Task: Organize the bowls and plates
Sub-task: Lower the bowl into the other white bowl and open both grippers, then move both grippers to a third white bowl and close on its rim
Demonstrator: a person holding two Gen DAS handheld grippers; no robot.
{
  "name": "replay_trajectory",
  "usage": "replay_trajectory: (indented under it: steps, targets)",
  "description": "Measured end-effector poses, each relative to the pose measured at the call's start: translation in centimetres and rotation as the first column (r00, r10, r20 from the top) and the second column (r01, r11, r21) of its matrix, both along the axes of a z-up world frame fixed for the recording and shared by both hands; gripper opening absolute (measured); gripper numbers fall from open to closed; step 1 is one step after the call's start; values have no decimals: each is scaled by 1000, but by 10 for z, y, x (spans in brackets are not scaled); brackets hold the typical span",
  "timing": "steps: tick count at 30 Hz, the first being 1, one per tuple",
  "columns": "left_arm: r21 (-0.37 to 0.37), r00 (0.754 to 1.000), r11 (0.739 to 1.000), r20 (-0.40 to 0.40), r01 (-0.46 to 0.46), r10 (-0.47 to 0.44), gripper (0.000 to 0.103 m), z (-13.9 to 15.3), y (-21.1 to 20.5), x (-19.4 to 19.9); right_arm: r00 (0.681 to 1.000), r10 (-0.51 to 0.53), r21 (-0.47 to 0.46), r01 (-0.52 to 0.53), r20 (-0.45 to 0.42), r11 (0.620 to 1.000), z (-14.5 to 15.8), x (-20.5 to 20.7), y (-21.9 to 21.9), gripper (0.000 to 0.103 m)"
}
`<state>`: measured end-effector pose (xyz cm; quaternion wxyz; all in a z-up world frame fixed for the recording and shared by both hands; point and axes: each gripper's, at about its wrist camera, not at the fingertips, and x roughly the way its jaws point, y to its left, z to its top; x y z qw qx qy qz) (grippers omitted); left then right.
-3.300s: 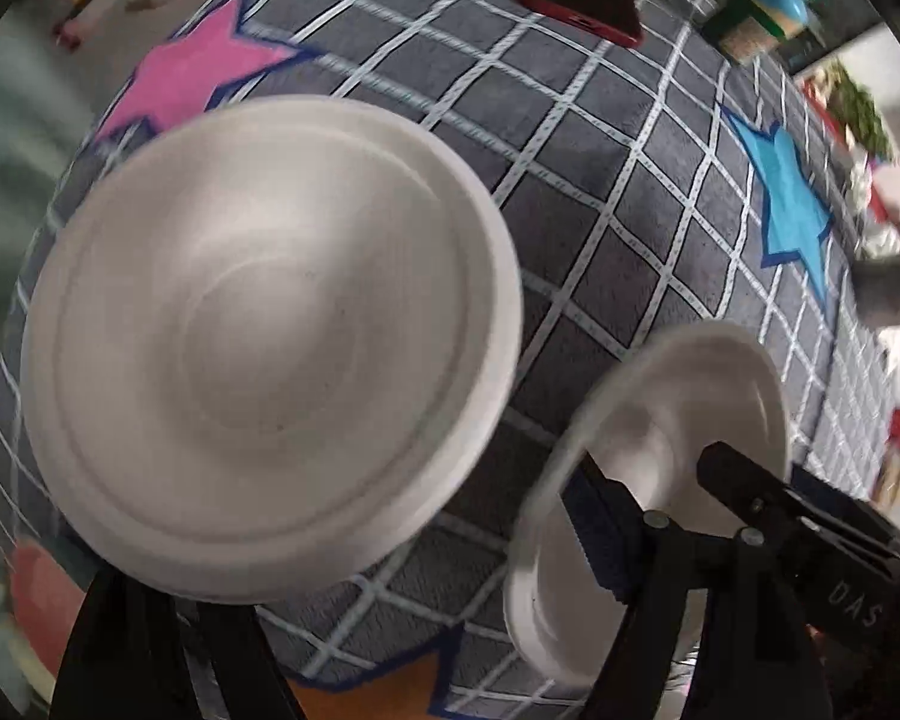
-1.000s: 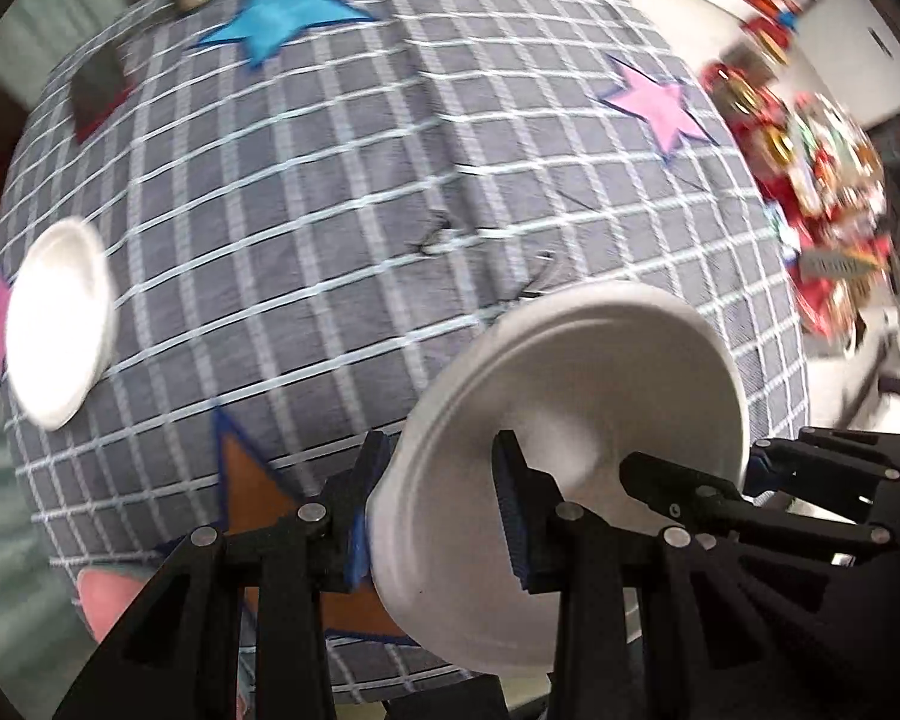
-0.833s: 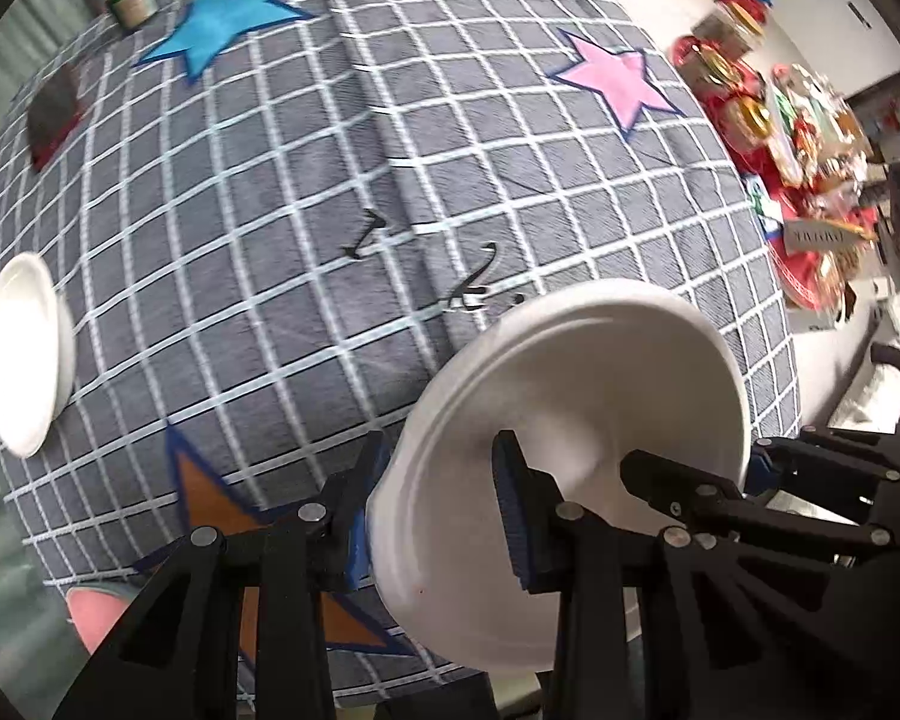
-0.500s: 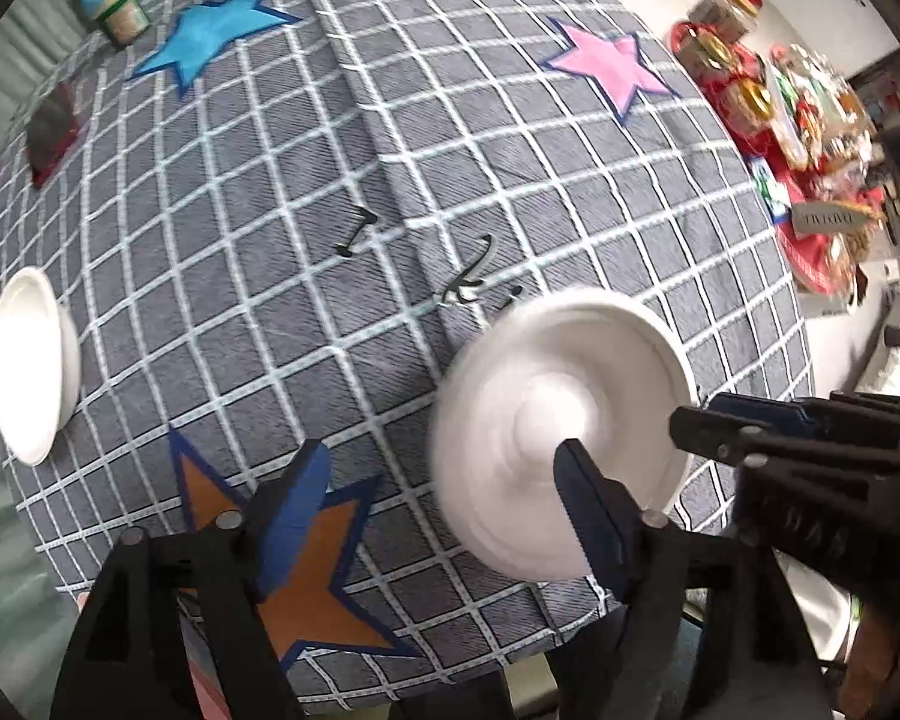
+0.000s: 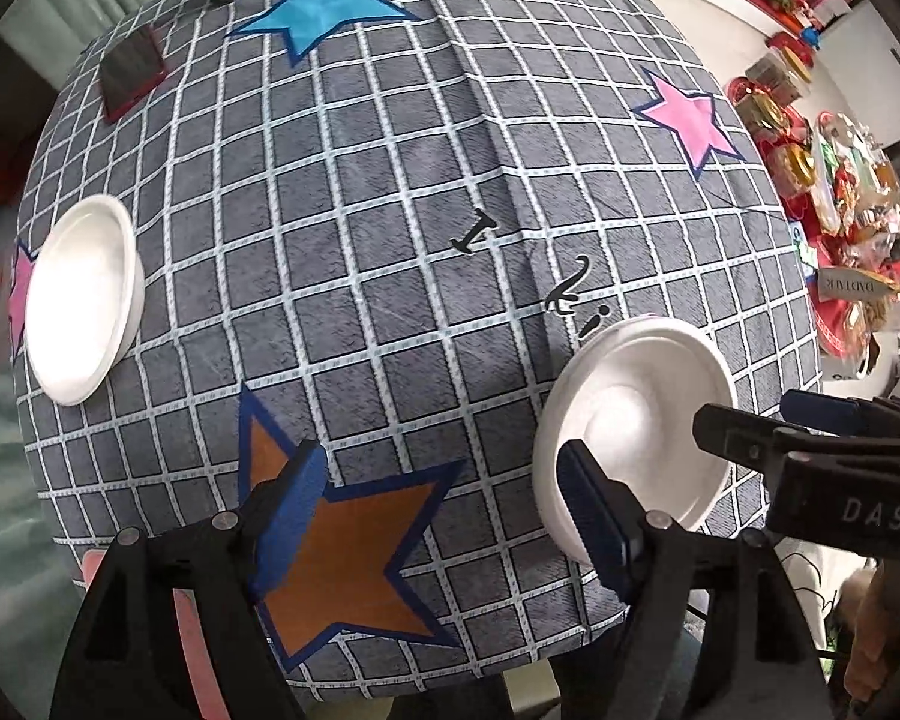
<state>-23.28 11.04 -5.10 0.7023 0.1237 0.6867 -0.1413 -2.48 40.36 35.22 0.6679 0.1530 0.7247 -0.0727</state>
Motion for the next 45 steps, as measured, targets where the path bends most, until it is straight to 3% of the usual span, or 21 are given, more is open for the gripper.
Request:
replay_trajectory:
  steps: [9,25,29,36,45]
  targets:
    - [-22,998,998,-9,-67,67,82,0,27,6,1000,30,-7,-30,3,1000,-2,10,13,88]
    - [-25,978,977,-25,-210,209,82,-6,86,22,988,153,-21,-153,2,988,-17,58,106,88]
    - [-6,959,959,-2,-283,283,82,-5,119,40,979,205,-24,-205,3,979,-15,68,135,88]
    - [21,901,902,64,-431,429,82,3,196,81,949,315,-15,-315,9,949,-17,99,202,88]
    - [70,856,856,133,-512,500,82,-4,269,127,904,427,7,-427,33,904,-17,151,311,88]
